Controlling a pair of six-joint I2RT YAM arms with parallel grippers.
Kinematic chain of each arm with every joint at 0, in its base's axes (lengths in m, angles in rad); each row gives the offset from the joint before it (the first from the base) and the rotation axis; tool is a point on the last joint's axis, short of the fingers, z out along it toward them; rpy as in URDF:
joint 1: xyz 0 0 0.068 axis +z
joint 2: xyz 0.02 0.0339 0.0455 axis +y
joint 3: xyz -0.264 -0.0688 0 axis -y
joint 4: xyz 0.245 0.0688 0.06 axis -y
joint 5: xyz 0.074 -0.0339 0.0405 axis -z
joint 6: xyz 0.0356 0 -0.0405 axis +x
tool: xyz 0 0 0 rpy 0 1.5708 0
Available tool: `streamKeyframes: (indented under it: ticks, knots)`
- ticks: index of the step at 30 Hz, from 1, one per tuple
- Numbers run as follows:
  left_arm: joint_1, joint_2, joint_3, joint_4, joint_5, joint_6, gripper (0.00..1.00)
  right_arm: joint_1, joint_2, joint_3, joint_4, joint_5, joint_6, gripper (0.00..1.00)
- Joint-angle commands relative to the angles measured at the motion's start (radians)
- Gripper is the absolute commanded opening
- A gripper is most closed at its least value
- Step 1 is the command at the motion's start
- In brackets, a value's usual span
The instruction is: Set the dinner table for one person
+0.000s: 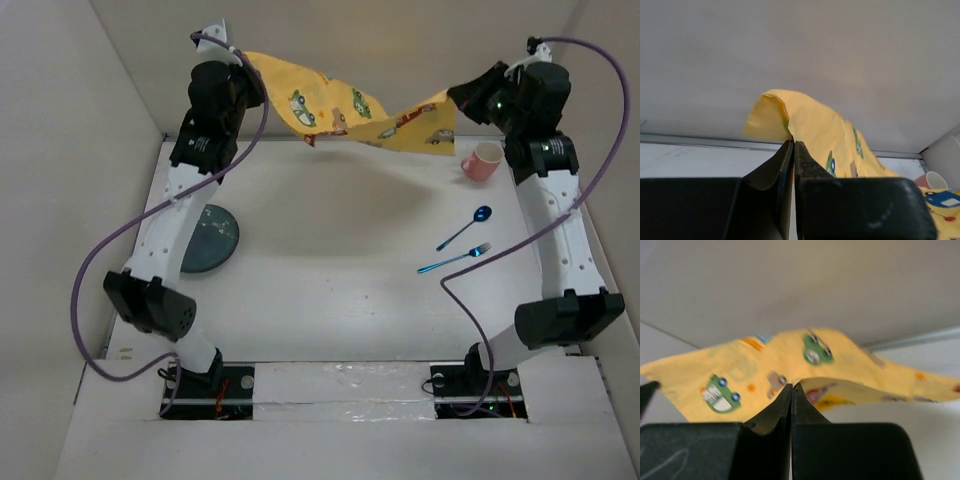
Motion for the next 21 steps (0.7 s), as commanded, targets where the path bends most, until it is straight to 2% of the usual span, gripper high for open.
streamKeyframes:
  ticks: [1,3,4,5,6,9,14,15,16,17,18,19,21]
  knots:
    - [0.005,-0.157,-0.285,0.09,-0.005,0.095,0.0,-0.02,-0.068,-0.296,0.09,-0.065,0.002,0.0]
    - [0.005,-0.23,-0.438,0.103,-0.014,0.103,0.0,-0.031,-0.106,-0.498,0.116,-0.112,-0.001,0.0]
    - [0.005,-0.253,-0.593,0.108,-0.019,0.093,0.0,-0.031,-0.113,-0.556,0.121,-0.127,-0.01,0.0]
    - [0.005,-0.279,-0.665,0.111,-0.033,0.075,0.0,-0.031,-0.119,-0.614,0.139,-0.135,-0.004,0.0]
    - [0.005,-0.337,-0.792,0.11,-0.039,0.001,0.0,-0.031,-0.107,-0.725,0.182,-0.144,-0.001,0.0]
    - [0.005,-0.355,-0.968,0.079,-0.056,-0.057,0.0,-0.031,-0.08,-0.754,0.173,-0.137,-0.018,0.0]
    - [0.005,-0.31,-1.07,0.003,-0.027,-0.17,0.0,-0.031,0.027,-0.768,0.106,-0.086,-0.041,0.0]
    - [-0.006,-0.304,-1.074,-0.013,-0.049,-0.178,0.03,-0.022,0.035,-0.776,0.098,-0.077,-0.039,0.0]
    - [-0.018,-0.306,-1.075,-0.03,-0.069,-0.18,0.1,-0.022,0.041,-0.78,0.089,-0.071,-0.038,0.0]
    - [-0.018,-0.316,-1.072,-0.057,-0.095,-0.177,0.24,-0.022,0.035,-0.808,0.084,-0.063,-0.039,0.0]
    - [-0.018,-0.33,-1.072,-0.058,-0.096,-0.177,0.24,-0.022,0.035,-0.808,0.083,-0.057,-0.039,0.0]
    - [-0.018,-0.341,-1.072,-0.065,-0.102,-0.178,0.41,-0.022,0.029,-0.815,0.077,-0.046,-0.041,0.0]
    - [-0.018,-0.368,-1.071,-0.082,-0.12,-0.18,0.5,-0.022,0.013,-0.835,0.057,-0.026,-0.045,0.0]
